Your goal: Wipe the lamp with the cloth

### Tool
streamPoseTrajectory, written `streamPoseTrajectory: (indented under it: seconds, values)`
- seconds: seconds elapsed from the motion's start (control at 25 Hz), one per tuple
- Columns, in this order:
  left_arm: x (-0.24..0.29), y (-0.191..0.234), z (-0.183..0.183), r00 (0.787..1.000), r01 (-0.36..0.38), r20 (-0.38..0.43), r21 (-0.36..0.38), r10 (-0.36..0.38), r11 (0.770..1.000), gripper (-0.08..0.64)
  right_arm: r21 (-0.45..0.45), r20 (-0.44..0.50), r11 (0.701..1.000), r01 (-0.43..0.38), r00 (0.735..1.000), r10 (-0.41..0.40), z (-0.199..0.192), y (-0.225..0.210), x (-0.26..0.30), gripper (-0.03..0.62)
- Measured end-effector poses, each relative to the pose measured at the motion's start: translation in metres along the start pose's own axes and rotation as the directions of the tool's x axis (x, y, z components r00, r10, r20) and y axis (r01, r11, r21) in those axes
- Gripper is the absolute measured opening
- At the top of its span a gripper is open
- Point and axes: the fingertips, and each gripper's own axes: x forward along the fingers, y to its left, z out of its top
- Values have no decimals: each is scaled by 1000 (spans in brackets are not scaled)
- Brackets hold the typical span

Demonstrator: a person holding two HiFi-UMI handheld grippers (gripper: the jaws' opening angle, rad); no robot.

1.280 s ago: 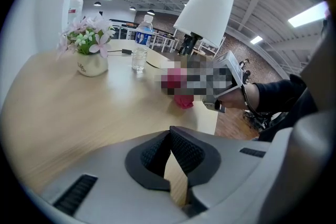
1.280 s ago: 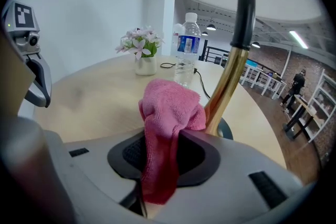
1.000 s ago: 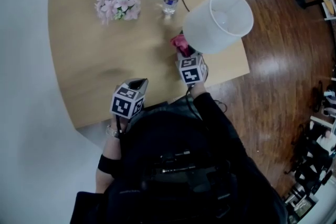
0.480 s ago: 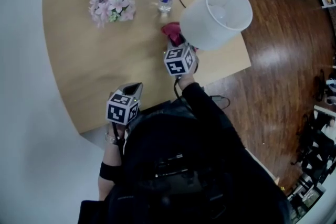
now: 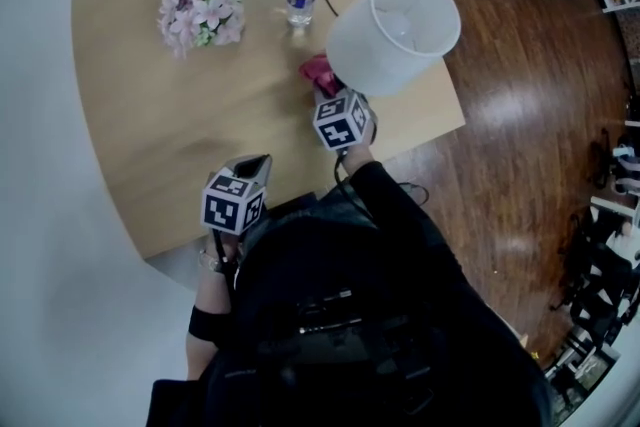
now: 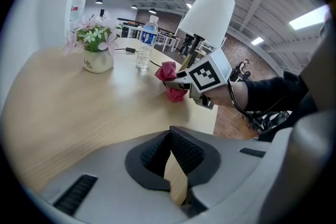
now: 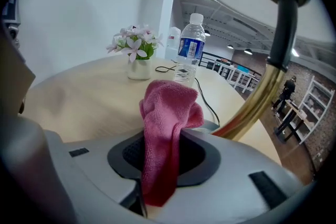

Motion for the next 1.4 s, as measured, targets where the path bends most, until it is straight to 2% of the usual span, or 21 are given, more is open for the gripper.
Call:
streamPoseTrajectory:
  seconds: [0.16, 0.52, 0.72, 0.84, 0.96, 1.04, 1.2, 1.4]
  values:
    - [11, -12, 10, 1000, 18, 7, 8, -18, 1000, 2, -35, 5, 998, -53, 999, 53, -14, 0, -13, 118]
    - [39, -47, 28, 999, 32, -15, 42, -32, 999, 2, -16, 19, 990, -142, 990, 143, -48, -27, -40, 118]
    - [64, -73, 41, 999, 25, -33, 26, -25, 999, 2, 36, 20, 985, -168, 986, 167, -65, -73, -41, 118]
    - [76, -85, 49, 999, 6, -51, 19, -5, 1000, 2, 31, 6, 975, -221, 975, 221, -68, -96, -31, 118]
    - [85, -95, 60, 998, -26, -56, -8, 26, 1000, 2, -11, 4, 949, -314, 949, 315, -66, -105, -25, 118]
    - [90, -100, 68, 997, -52, -60, -24, 51, 998, 2, -56, 13, 922, -383, 923, 384, -62, -104, -23, 118]
    - [95, -106, 77, 993, -110, -62, -75, 105, 991, 2, -134, 20, 853, -505, 859, 512, -55, -98, -19, 118]
    - [104, -113, 77, 982, -182, -77, -146, 173, 972, 2, -218, -3, 766, -605, 785, 619, -48, -100, -12, 118]
